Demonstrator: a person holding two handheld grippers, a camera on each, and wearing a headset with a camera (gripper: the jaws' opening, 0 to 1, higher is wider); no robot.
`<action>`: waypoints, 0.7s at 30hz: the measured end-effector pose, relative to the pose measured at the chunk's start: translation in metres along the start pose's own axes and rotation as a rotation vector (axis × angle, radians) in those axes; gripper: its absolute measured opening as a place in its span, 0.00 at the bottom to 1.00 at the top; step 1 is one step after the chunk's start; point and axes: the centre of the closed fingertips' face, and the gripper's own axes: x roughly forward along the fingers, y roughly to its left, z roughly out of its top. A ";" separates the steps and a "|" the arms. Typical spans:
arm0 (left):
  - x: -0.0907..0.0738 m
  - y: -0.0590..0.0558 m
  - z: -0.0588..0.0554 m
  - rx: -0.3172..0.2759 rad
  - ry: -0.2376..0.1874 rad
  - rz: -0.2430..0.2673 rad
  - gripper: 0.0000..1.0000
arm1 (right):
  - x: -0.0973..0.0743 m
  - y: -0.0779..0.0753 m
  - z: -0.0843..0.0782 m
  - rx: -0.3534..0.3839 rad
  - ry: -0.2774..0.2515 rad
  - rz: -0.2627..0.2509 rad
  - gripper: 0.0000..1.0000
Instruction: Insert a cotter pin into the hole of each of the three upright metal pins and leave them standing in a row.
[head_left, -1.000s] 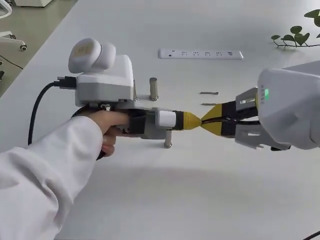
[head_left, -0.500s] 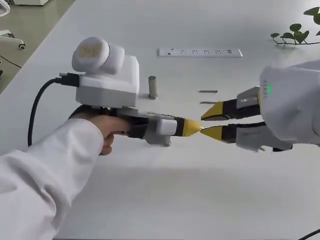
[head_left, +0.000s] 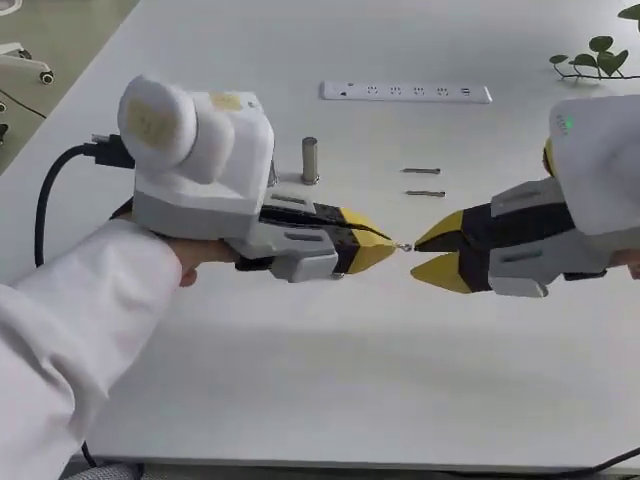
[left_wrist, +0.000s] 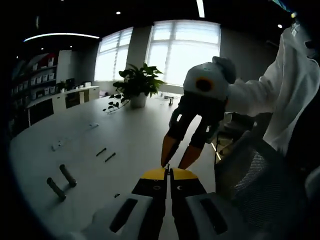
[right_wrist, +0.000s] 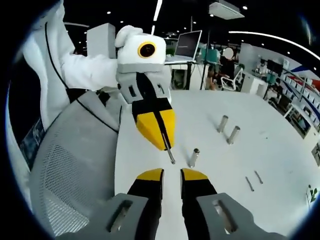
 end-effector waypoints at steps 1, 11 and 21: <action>0.000 -0.001 0.000 0.012 0.000 -0.003 0.00 | 0.000 0.002 0.002 -0.007 -0.001 0.004 0.07; 0.003 -0.009 -0.001 0.065 0.005 -0.051 0.00 | 0.005 0.015 0.008 -0.071 0.014 0.044 0.00; 0.006 -0.017 -0.019 0.094 0.073 -0.082 0.00 | 0.006 0.028 0.003 -0.142 0.069 0.103 0.00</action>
